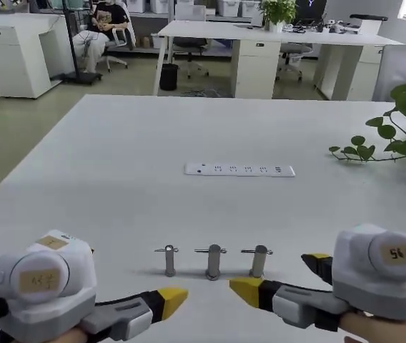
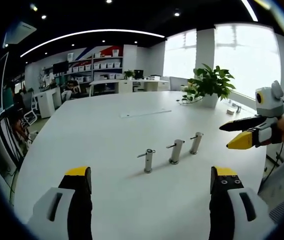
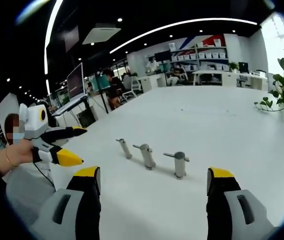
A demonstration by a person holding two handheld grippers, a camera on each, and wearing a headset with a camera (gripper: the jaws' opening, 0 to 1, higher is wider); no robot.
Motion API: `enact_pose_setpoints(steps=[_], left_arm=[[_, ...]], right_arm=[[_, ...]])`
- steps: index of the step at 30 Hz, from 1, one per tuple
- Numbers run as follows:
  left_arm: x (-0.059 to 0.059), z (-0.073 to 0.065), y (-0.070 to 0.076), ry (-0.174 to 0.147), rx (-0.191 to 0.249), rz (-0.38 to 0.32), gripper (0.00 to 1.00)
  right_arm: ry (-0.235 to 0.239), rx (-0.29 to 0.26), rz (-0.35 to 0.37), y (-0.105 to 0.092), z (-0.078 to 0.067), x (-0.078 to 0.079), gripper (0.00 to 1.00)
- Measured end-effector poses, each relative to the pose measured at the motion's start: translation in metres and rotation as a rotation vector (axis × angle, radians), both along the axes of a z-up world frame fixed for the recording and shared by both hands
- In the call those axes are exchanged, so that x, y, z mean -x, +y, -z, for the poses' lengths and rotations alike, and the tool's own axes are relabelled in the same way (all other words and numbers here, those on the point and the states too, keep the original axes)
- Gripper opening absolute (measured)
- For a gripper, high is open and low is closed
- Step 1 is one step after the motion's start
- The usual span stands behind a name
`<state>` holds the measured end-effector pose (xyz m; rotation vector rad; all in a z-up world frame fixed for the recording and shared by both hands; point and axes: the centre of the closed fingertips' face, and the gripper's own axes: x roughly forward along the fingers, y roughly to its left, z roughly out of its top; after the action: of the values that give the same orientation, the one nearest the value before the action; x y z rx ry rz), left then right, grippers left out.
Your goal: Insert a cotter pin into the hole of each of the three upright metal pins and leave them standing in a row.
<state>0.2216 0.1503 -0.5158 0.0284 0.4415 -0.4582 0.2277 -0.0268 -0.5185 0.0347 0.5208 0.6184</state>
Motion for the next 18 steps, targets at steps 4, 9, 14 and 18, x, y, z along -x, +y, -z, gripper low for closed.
enact_pose_setpoints(steps=[4,9,14,18], left_arm=[[0.0014,-0.0007,0.0018,-0.002,0.001,-0.003,0.99],[0.0021,0.0000,0.0031,0.002,-0.003,-0.005,0.99],[0.0032,0.0005,0.0023,0.006,-0.012,0.001,0.98],[0.0031,-0.0003,0.0019,0.005,-0.011,0.001,0.97]], right_arm=[[0.006,0.005,-0.001,-0.0003,0.0025,0.0026,0.86],[0.013,0.006,0.000,-0.0011,0.0045,0.0051,0.85],[0.015,0.006,0.003,-0.0032,0.0056,0.0060,0.84],[0.014,0.004,0.003,-0.0025,0.0050,0.0060,0.83]])
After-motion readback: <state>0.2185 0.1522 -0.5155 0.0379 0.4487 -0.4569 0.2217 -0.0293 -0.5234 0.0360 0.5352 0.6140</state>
